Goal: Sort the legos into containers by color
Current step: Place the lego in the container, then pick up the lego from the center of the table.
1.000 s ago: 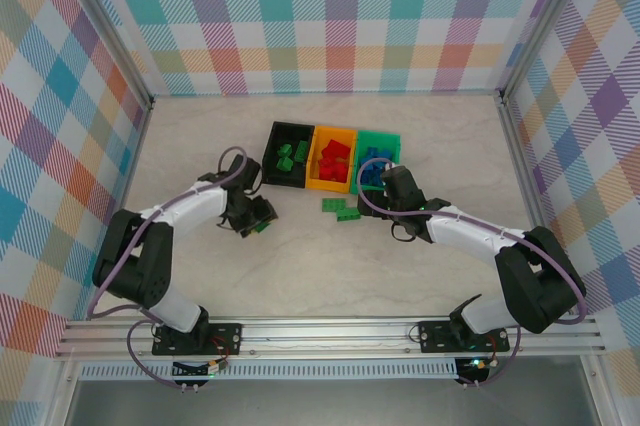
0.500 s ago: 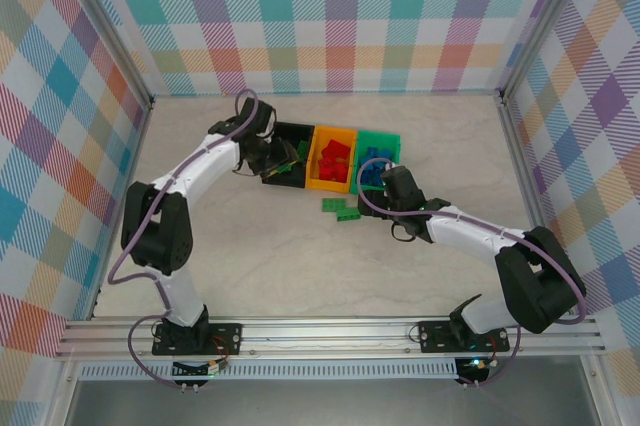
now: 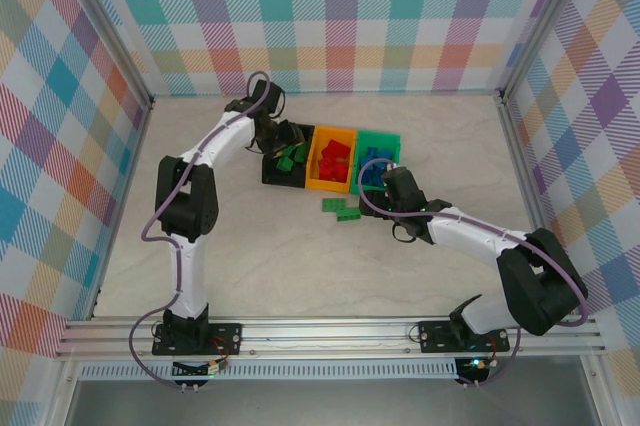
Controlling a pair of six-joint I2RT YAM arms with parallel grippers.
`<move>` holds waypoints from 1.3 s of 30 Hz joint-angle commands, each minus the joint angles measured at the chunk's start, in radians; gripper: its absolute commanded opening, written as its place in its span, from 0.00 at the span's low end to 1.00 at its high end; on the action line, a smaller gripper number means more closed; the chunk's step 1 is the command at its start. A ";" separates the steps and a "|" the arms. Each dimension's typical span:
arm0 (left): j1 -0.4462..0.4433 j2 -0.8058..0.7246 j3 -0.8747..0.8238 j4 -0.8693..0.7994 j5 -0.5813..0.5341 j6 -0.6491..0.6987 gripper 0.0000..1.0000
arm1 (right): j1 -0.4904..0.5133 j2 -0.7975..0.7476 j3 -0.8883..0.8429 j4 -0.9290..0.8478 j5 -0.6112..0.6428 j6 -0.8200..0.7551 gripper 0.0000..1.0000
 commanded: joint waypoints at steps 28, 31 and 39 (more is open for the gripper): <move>-0.417 -0.656 -0.843 0.610 -0.247 0.175 0.68 | 0.000 0.000 0.000 0.015 -0.002 0.002 0.79; -0.491 -0.666 -0.904 0.663 -0.278 0.159 0.68 | -0.002 -0.003 0.020 -0.028 0.069 -0.018 0.79; -0.622 -0.541 -0.817 0.508 -0.391 0.261 0.68 | -0.058 -0.031 -0.019 0.002 0.036 0.009 0.79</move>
